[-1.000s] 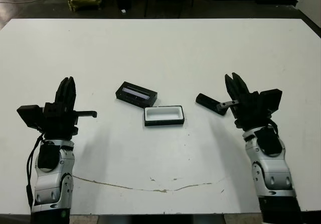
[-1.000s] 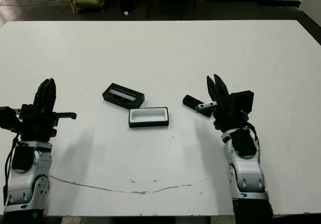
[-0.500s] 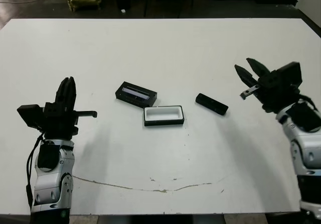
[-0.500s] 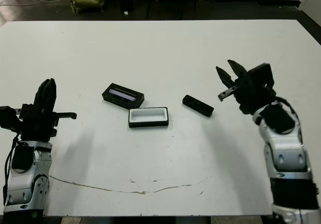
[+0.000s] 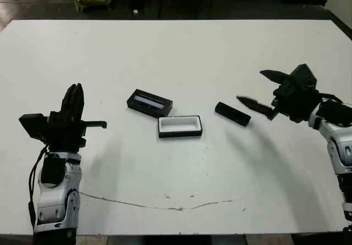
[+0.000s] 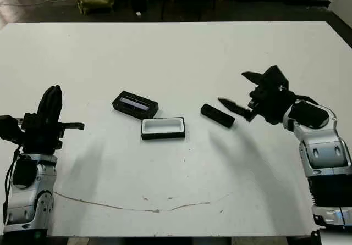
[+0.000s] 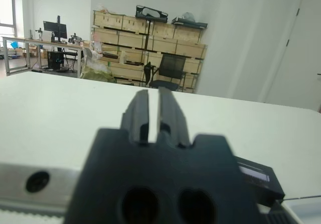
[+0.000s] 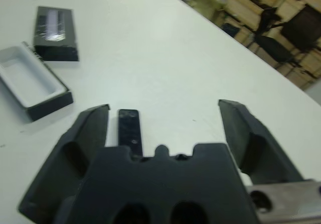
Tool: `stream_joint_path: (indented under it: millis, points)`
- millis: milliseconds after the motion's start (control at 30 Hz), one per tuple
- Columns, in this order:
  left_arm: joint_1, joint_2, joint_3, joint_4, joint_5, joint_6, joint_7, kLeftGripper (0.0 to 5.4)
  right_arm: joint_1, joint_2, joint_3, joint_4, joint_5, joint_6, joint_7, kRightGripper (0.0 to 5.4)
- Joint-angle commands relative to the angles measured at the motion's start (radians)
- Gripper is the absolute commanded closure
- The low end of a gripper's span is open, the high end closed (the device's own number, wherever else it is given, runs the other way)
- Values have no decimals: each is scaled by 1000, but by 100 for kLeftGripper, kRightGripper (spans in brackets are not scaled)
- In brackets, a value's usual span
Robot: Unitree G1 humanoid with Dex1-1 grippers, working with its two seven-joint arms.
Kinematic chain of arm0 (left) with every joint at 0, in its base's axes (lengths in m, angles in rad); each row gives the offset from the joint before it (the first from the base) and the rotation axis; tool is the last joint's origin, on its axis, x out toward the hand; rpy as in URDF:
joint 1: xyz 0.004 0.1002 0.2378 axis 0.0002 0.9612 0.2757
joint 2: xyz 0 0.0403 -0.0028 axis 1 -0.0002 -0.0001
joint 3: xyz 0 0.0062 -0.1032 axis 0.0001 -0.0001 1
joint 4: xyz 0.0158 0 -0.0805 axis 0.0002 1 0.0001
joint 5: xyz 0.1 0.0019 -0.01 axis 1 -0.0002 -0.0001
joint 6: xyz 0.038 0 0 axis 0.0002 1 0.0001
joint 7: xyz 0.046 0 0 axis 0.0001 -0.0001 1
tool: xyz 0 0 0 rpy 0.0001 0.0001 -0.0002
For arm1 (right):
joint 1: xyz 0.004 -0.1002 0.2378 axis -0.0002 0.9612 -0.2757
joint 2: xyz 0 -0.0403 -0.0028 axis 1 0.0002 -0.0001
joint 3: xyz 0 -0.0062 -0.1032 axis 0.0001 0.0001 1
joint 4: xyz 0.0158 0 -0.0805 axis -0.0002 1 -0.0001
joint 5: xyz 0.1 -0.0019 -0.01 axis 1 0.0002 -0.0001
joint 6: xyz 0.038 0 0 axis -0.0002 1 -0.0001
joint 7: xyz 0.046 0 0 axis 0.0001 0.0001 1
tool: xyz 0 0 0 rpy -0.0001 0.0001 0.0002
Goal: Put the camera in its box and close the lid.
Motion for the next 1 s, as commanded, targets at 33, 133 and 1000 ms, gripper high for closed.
stream_joint_path:
  millis: [33, 133, 1000]
  points:
    - [15, 2, 3, 19, 5, 0, 1, 540, -25, 30, -19, 120, 79, -31, 110, 9]
    - [18, 2, 1, 26, 19, -17, 4, 540, -55, 53, -33, 225, 143, -42, 215, 2]
    - [17, 7, 0, 54, 27, -46, -11, 540, -140, 62, -12, 421, 80, -105, 322, 2]
